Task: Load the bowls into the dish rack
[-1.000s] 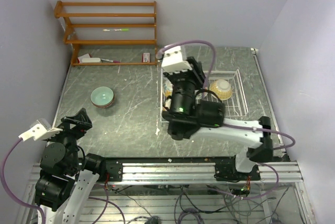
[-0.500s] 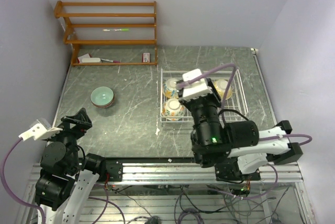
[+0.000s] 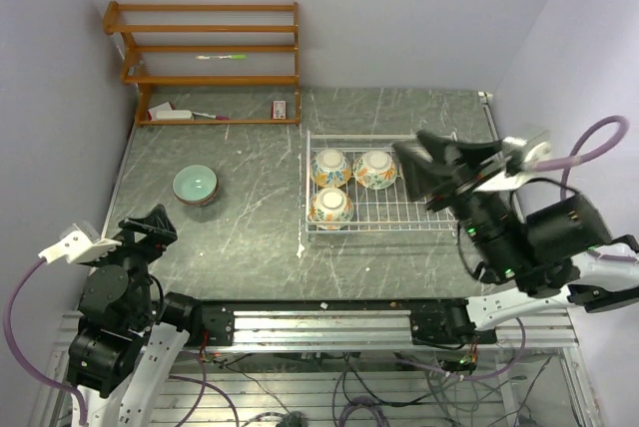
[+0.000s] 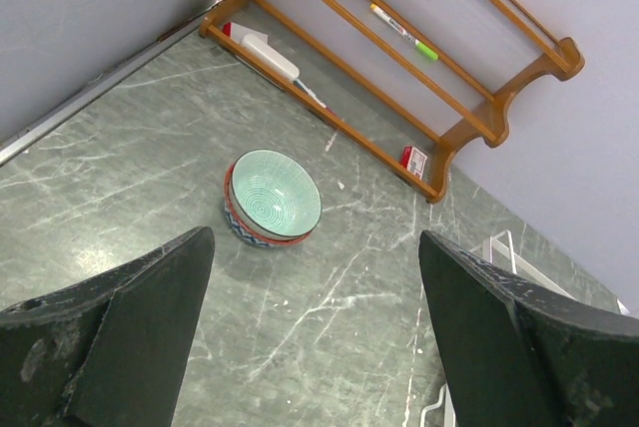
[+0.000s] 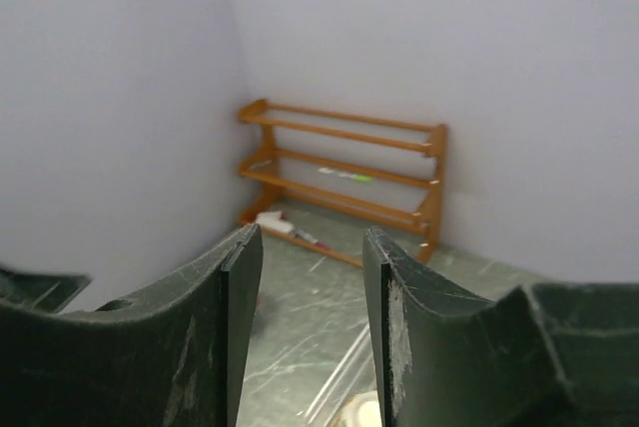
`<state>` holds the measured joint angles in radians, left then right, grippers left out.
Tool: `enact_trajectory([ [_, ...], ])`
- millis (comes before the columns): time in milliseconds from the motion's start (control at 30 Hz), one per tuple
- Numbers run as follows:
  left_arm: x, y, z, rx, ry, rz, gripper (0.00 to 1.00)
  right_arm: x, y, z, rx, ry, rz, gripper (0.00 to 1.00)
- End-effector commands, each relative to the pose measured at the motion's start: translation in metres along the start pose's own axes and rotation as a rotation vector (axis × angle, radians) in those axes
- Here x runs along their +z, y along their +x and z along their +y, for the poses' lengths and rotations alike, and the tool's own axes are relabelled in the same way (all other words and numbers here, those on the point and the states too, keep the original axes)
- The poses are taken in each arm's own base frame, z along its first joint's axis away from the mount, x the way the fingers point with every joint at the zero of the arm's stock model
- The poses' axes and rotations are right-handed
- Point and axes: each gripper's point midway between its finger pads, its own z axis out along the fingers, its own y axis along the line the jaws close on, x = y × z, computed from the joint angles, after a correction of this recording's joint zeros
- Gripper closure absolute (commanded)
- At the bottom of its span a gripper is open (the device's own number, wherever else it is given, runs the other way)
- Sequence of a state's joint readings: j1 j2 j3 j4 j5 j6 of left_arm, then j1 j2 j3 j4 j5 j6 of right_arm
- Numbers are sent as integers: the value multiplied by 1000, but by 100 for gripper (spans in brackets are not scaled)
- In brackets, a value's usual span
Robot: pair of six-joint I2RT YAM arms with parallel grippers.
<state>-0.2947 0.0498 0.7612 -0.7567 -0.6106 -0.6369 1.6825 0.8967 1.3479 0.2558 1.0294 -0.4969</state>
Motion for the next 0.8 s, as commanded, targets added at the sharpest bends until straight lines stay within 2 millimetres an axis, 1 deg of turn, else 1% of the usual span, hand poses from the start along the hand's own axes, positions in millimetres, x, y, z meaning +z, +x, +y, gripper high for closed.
enact_trajectory([
  [0, 0, -8, -1, -11, -12, -15, 5, -8, 83, 93, -92, -280, 142, 54],
  [33, 1, -7, -2, -7, -11, -12, 5, 0, 99, 100, -96, -287, 178, 53],
  [67, 2, -6, -3, -1, -12, -5, 5, 14, 118, 103, -106, -287, 212, 53],
  [100, 2, -5, -3, 1, -11, -1, 5, 27, 145, 108, -108, -321, 282, 53],
  [167, 4, -3, -5, 10, -9, 8, 5, 60, 197, 103, -55, -356, 392, 53],
  [200, 4, -3, -5, 13, -11, 10, 5, 72, 224, 102, -20, -377, 448, 53],
  [267, 4, -4, -4, 10, -15, 8, 5, 91, 271, 96, 39, -401, 538, 54],
  [300, 3, -4, -3, 7, -15, 5, 5, 100, 287, 92, 58, -402, 561, 54],
  [333, 3, -5, -3, 4, -16, 0, 5, 106, 300, 94, 73, -420, 572, 54],
  [400, 1, -6, -2, -2, -13, -6, 5, 116, 316, 100, 104, -458, 583, 53],
  [467, 1, -6, -2, -4, -9, -8, 5, 129, 326, 109, 125, -490, 590, 52],
  [533, 2, -5, -5, 4, -1, -2, 5, 141, 348, 112, 123, -481, 627, 51],
  [567, 4, -2, -7, 13, 6, 7, 5, 146, 354, 111, 123, -471, 634, 50],
  [667, 14, 9, -19, 71, 42, 56, 5, 156, 363, 104, 137, -435, 634, 49],
  [733, 21, 17, -26, 112, 46, 105, 5, 159, 362, 95, 158, -415, 630, 49],
  [767, 27, 25, -29, 146, 39, 145, 5, 161, 360, 86, 170, -397, 630, 49],
])
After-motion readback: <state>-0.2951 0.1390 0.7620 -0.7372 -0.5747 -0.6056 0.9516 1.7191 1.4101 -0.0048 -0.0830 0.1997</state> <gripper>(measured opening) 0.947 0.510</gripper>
